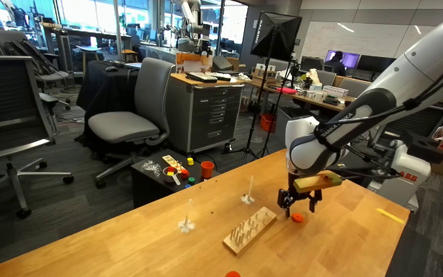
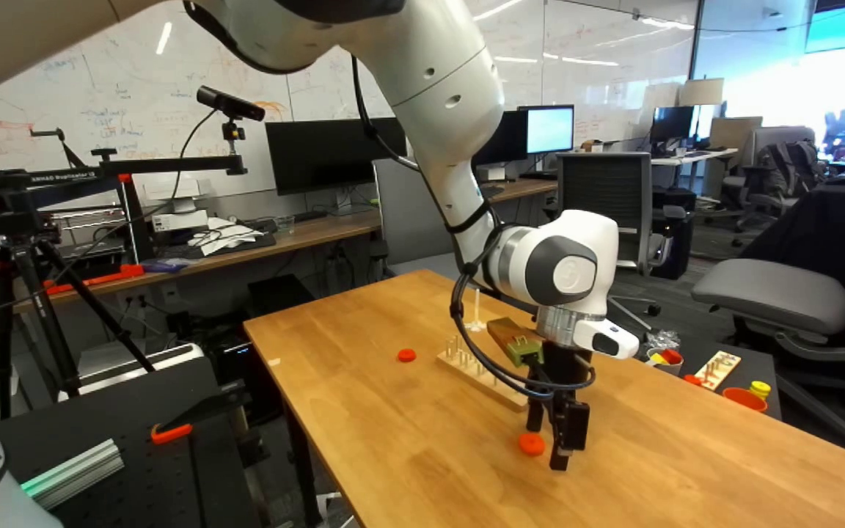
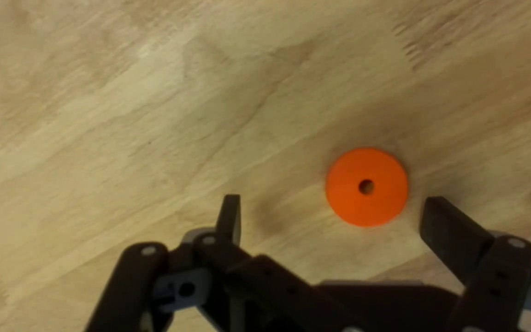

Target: Pick up the orange ring on the right and place it on the wooden stand

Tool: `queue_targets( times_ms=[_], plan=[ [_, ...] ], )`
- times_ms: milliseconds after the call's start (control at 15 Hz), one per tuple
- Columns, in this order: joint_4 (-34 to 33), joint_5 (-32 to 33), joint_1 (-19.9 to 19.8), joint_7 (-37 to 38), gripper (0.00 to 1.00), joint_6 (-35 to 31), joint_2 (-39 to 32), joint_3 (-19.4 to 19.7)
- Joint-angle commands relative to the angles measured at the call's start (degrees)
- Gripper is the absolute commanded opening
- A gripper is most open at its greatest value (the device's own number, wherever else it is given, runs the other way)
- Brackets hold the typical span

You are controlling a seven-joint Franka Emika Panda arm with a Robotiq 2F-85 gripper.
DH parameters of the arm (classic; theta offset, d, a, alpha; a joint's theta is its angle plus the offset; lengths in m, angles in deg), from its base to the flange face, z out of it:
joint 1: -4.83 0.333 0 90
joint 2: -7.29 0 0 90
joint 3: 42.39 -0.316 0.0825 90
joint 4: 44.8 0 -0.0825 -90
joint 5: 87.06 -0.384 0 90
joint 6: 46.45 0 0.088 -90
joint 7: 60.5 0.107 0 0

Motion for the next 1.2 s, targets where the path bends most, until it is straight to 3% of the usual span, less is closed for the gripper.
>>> queue_targets(
  times_ms=[0,1133],
  plan=[
    [5.35,-0.82,0.09,0.02,1.0,-3.49,3.1,0.7],
    [7.22,-4.67,-0.21,-1.03,1.0,-11.51,3.97,-2.48]
  ],
)
